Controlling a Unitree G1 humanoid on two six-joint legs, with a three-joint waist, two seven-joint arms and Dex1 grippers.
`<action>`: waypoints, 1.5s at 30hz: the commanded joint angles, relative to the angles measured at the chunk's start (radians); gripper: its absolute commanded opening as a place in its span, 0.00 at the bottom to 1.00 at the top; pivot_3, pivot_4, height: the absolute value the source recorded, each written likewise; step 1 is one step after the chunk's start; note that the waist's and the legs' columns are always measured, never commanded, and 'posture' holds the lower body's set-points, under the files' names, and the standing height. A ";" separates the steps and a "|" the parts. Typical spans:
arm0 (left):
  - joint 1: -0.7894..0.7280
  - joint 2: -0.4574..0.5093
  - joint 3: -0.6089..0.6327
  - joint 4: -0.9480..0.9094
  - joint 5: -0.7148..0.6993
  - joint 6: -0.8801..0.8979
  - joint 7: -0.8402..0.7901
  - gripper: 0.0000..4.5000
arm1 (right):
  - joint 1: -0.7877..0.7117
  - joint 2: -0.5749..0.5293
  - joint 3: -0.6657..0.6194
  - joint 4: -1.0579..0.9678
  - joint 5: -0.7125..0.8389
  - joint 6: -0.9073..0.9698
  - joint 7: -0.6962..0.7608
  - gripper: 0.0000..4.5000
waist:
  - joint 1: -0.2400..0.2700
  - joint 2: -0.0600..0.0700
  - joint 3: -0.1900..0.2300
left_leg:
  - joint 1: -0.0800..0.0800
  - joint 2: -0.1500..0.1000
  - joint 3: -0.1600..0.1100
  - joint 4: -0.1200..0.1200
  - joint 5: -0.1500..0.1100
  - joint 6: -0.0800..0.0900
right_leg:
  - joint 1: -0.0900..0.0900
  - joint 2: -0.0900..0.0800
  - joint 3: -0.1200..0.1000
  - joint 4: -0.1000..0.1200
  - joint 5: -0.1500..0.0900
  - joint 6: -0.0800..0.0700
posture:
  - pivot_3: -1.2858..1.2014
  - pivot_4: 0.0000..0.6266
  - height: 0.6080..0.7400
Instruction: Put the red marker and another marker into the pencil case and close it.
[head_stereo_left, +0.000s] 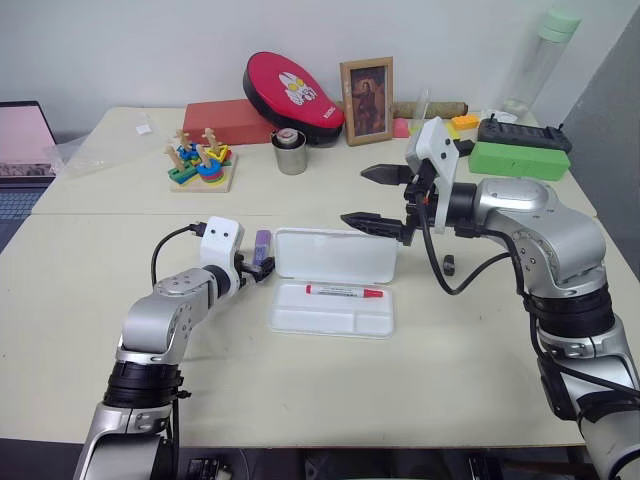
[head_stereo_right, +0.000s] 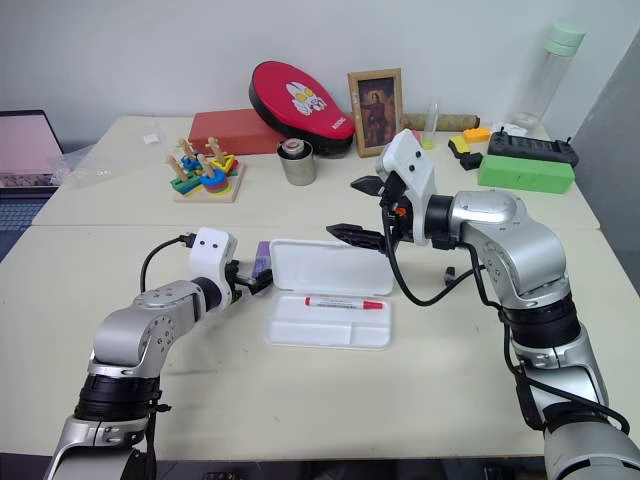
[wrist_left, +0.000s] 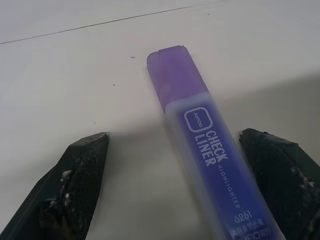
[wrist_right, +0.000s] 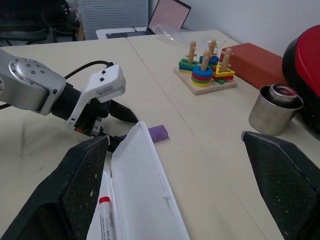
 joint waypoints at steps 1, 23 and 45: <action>0.002 0.029 -0.009 0.057 0.057 -0.005 -0.010 1.00 | -0.003 -0.013 -0.029 -0.038 0.015 -0.003 -0.005 0.99 | 0.000 0.000 0.000 | 0.000 0.000 0.000 0.000 0.000 0.000 | 0.000 0.000 0.000 0.000 0.000 0.000 | 0.52 0.24 1.00; 0.019 0.053 -0.017 0.087 0.131 -0.023 -0.047 1.00 | 0.058 -0.082 -0.016 -0.144 0.114 0.035 0.084 0.99 | -0.008 0.000 0.000 | 0.001 0.000 0.000 0.000 -0.001 0.001 | 0.001 0.000 0.000 0.000 0.000 0.000 | 0.52 0.24 1.00; 0.036 -0.073 0.024 -0.010 0.049 0.077 -0.074 1.00 | 0.055 -0.076 -0.010 -0.138 0.115 0.033 0.059 0.99 | 0.000 0.000 0.000 | 0.003 0.000 0.000 0.000 -0.001 0.001 | 0.004 0.000 0.000 -0.001 0.000 0.000 | 0.52 0.24 1.00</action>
